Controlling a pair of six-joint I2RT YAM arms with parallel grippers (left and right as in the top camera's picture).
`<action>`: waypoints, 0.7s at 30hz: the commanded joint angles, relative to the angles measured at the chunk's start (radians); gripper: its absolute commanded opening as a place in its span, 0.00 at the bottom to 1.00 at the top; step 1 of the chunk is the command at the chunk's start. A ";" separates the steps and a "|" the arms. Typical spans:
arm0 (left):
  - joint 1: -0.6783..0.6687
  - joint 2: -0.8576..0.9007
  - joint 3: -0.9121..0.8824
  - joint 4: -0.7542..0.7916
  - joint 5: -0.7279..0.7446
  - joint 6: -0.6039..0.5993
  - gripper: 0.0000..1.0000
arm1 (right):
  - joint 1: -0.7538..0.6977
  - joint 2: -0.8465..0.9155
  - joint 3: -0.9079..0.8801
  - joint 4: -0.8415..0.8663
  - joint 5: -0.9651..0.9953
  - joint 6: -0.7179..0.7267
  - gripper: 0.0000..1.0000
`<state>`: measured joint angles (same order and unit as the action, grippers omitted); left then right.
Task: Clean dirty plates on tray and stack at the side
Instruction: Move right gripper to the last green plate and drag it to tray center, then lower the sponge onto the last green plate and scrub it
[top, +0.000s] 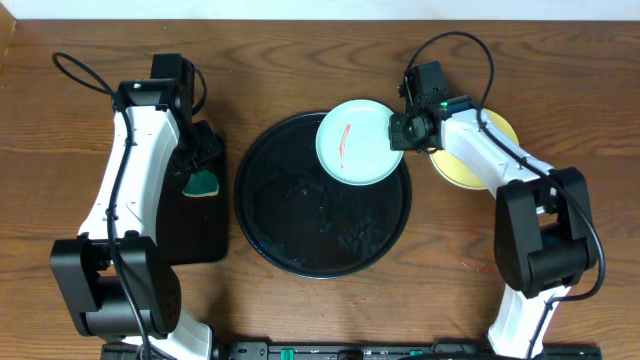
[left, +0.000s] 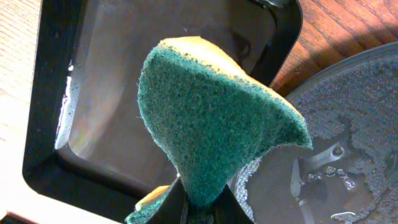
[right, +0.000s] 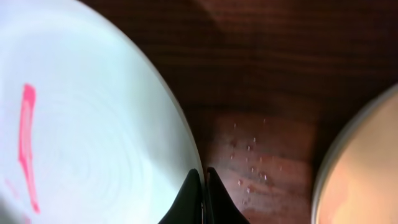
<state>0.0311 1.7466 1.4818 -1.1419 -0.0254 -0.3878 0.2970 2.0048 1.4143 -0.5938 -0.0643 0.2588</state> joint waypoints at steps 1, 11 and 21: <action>0.002 -0.017 0.018 -0.002 0.000 0.014 0.08 | 0.004 -0.114 0.013 -0.031 -0.063 0.017 0.01; -0.008 -0.017 0.018 -0.002 0.018 0.048 0.07 | 0.112 -0.098 0.011 -0.189 -0.180 -0.006 0.01; -0.067 -0.017 0.018 -0.001 0.018 0.082 0.07 | 0.165 0.041 0.012 -0.153 -0.253 -0.100 0.01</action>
<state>-0.0193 1.7466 1.4818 -1.1416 -0.0063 -0.3317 0.4580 2.0106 1.4200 -0.7647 -0.2626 0.1997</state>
